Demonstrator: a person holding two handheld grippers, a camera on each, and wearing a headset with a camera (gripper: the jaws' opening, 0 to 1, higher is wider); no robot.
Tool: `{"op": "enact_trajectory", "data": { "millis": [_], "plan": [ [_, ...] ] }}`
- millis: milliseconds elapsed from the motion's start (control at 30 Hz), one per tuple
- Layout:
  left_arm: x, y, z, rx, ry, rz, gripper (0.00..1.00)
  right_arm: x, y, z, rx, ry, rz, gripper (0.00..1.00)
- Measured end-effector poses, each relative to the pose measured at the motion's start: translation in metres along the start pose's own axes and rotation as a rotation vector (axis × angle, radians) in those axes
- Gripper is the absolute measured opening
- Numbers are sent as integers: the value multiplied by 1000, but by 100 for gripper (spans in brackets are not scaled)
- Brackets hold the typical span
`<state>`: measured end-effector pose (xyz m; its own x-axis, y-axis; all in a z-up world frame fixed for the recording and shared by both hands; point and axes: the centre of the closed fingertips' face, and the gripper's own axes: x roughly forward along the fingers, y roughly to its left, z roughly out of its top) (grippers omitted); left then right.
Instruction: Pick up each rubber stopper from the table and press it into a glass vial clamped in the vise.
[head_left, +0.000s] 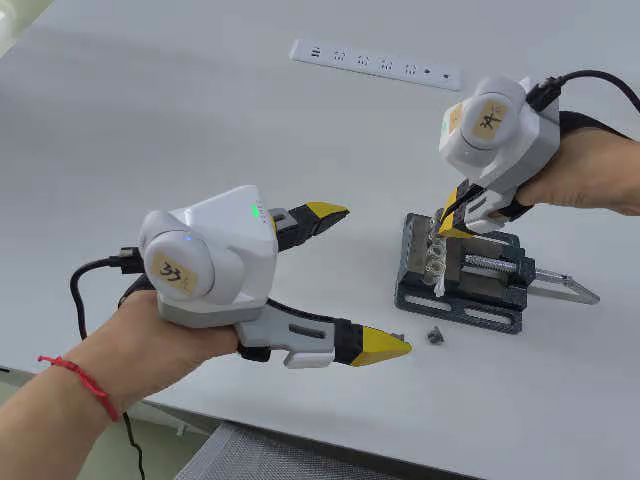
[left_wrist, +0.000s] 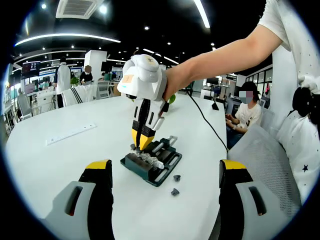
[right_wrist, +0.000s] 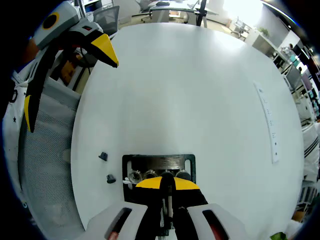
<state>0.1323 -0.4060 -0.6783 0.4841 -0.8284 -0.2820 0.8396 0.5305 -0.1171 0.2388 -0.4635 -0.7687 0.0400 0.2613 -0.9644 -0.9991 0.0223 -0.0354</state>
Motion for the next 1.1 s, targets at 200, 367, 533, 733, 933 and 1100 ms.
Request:
{"op": "enact_trajectory", "data": {
  "millis": [200,367,533,733,933,1100],
  "plan": [
    [-1,0,0,3,7,6,87,-5,3,-3,19,-28,-12,5],
    [-2,0,0,6,13,6,87,-12,5,-7,35,-53,-21,7],
    [-1,1,0,6,14,8,87,-26,7,-9,93,-114,-36,8],
    [0,-2,1,16,24,3,87,-43,7,-16,135,-170,-71,10],
    [0,-3,2,26,29,-2,88,-58,8,-19,169,-229,-96,11],
    [0,-4,1,36,41,-7,88,-68,13,-24,191,-277,-121,15]
  ]
}}
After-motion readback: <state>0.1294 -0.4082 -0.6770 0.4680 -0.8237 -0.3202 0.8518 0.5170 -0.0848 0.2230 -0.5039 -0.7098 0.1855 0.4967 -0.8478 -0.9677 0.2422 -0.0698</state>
